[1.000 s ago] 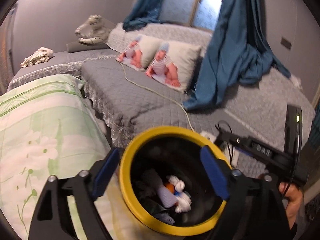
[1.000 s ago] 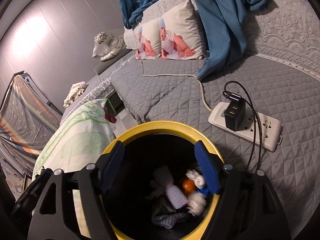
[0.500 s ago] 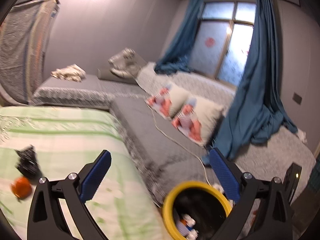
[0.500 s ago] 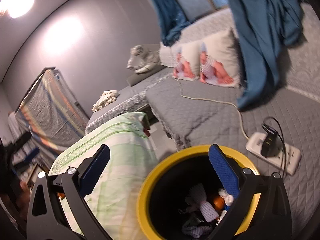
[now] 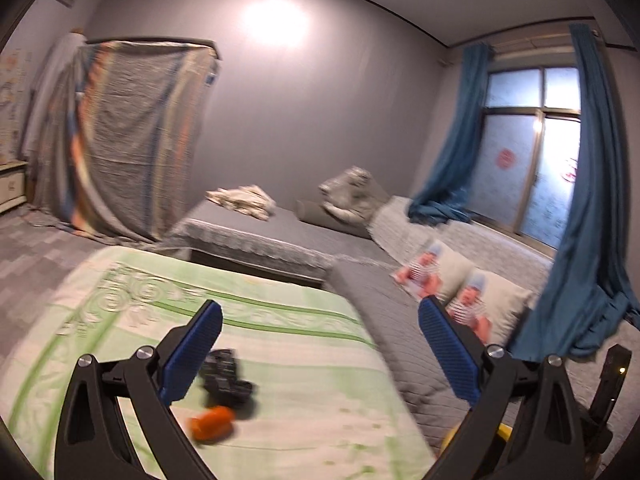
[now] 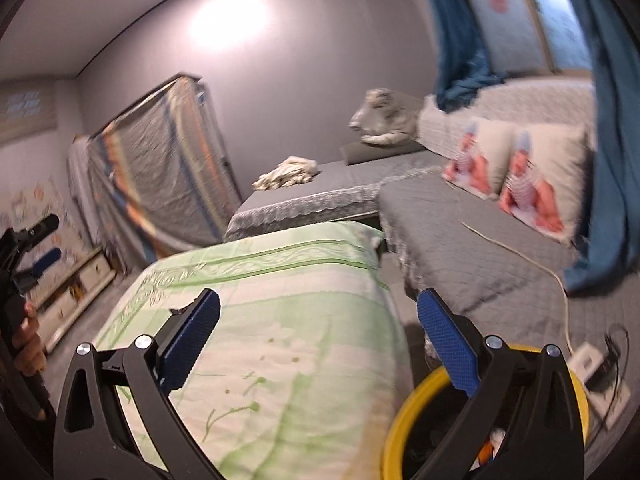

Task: Collect trash
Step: 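Move both tools back over the orange peel and black bag on the bed, then grasp the orange peel with the left tool while the right tool grasps the black plastic bag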

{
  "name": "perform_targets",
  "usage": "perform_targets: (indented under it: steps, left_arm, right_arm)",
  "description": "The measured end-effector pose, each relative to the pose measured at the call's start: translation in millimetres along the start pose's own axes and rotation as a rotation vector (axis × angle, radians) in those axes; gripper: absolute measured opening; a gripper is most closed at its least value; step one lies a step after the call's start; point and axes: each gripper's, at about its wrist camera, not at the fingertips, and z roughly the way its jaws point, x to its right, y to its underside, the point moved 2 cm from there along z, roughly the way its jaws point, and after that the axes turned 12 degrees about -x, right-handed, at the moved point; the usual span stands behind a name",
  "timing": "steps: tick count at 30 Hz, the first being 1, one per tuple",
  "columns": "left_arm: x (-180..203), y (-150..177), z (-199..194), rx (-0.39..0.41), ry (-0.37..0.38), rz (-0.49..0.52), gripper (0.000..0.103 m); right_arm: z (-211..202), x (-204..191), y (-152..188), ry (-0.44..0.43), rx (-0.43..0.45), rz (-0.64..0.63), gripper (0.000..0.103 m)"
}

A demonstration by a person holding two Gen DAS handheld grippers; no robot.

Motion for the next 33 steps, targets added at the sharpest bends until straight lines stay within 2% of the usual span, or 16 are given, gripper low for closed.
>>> perform_targets:
  steps: [6,10,15,20,28,33]
  left_arm:
    - [-53.4,16.8,-2.8,-0.009,-0.092,-0.051,0.095]
    - [-75.3,38.9,13.2,-0.068,-0.127,-0.022,0.095]
    - [-98.2,64.7,42.2,-0.174,-0.118,0.008,0.095]
    - [-103.6,85.0,69.5,-0.249,-0.11,0.069,0.095]
    - [-113.3,102.2,111.5,-0.355,-0.095,0.059,0.095]
    - [-111.9,104.8,129.8,-0.381,-0.101,0.094,0.095]
  right_arm:
    - [57.3,-68.3,-16.7,-0.072,-0.095,-0.137,0.095]
    - [111.1,-109.1,-17.9,-0.167,-0.231,-0.189,0.094]
    - [170.3,-150.7,-18.8,-0.276,-0.369,-0.242,0.094]
    - [212.1,-185.8,-18.5,-0.375,-0.483,-0.278,0.094]
    - [270.0,-227.9,-10.3,-0.436,-0.657,-0.287,0.094]
    - [296.4,-245.2,-8.3,-0.414,-0.73,-0.309,0.093]
